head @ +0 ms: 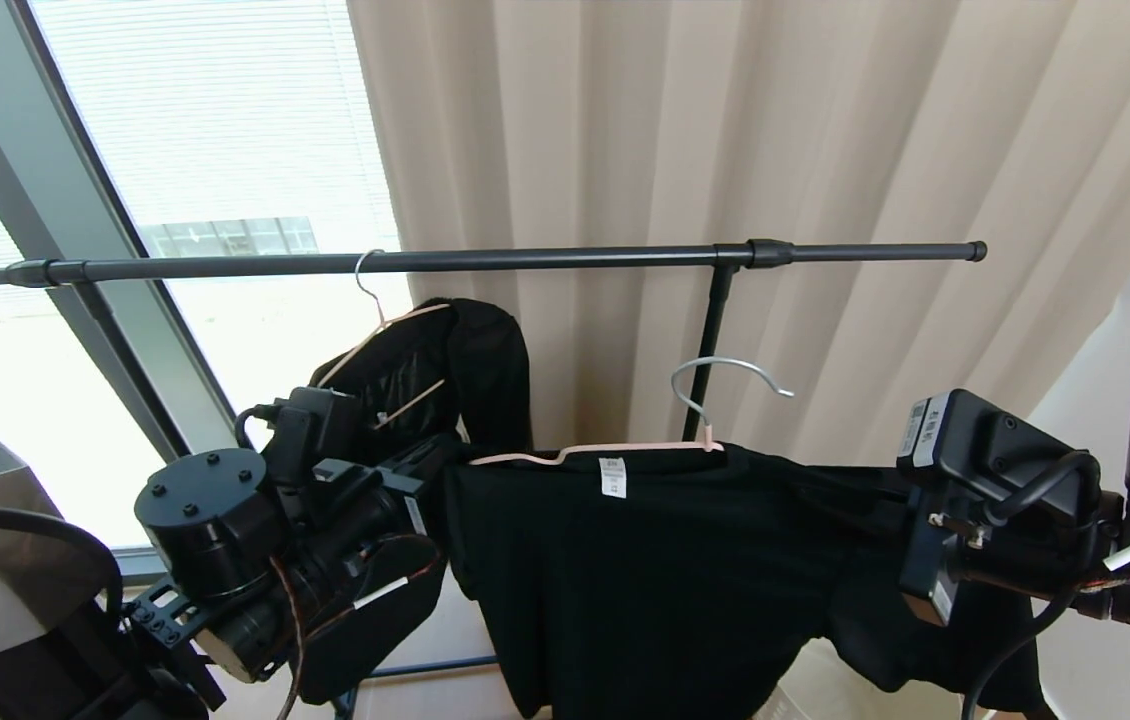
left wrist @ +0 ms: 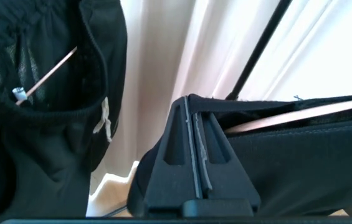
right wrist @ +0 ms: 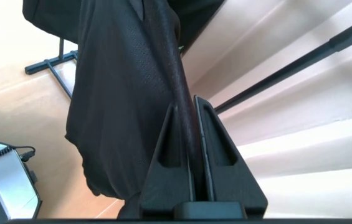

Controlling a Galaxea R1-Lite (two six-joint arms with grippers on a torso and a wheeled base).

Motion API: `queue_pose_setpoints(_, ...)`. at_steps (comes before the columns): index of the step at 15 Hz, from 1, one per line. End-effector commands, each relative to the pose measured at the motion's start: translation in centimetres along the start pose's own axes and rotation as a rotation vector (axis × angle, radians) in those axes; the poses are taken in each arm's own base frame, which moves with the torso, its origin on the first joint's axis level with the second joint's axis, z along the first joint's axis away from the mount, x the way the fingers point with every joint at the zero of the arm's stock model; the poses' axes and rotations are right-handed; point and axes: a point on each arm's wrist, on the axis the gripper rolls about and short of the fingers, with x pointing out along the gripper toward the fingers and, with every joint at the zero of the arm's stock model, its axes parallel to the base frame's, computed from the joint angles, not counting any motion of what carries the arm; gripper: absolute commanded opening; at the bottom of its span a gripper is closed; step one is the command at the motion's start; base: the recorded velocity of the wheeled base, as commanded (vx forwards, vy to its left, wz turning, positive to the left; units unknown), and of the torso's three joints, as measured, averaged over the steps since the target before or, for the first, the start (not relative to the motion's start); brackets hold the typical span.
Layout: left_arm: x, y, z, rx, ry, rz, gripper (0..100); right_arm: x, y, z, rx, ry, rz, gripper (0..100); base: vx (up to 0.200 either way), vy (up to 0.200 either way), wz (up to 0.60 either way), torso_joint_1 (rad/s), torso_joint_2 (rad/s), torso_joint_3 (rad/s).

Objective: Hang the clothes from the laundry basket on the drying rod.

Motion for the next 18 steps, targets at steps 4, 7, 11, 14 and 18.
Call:
queue_pose_setpoints(4,-2.6,-1.0,1.3,0.005,-0.015,-0.114,0,1.5,-0.7,-0.1,0.034,0.049,-0.044,0,0.000,0.000,0.00,0.000,0.00,0.000)
queue_pose_setpoints(7,-2.8,-1.2,1.2,0.027,-0.009,-0.123,0,1.8,-1.0,0.3,0.083,0.019,-0.062,0,0.000,0.000,0.00,0.000,0.00,0.000)
queue_pose_setpoints(11,-2.7,-1.2,1.3,0.030,-0.014,-0.122,0,1.9,-1.0,0.5,0.146,-0.023,-0.075,0,0.000,0.000,0.00,0.000,0.00,0.000)
queue_pose_setpoints(14,-2.7,-1.3,1.3,0.030,-0.015,-0.125,0,2.7,0.4,0.3,0.136,-0.004,-0.007,0,0.000,0.000,0.00,0.000,0.00,0.000)
queue_pose_setpoints(18,-2.7,-1.9,1.3,0.030,-0.016,-0.148,0,4.0,1.4,0.1,0.127,-0.004,0.031,0,0.000,0.000,0.00,0.000,0.00,0.000)
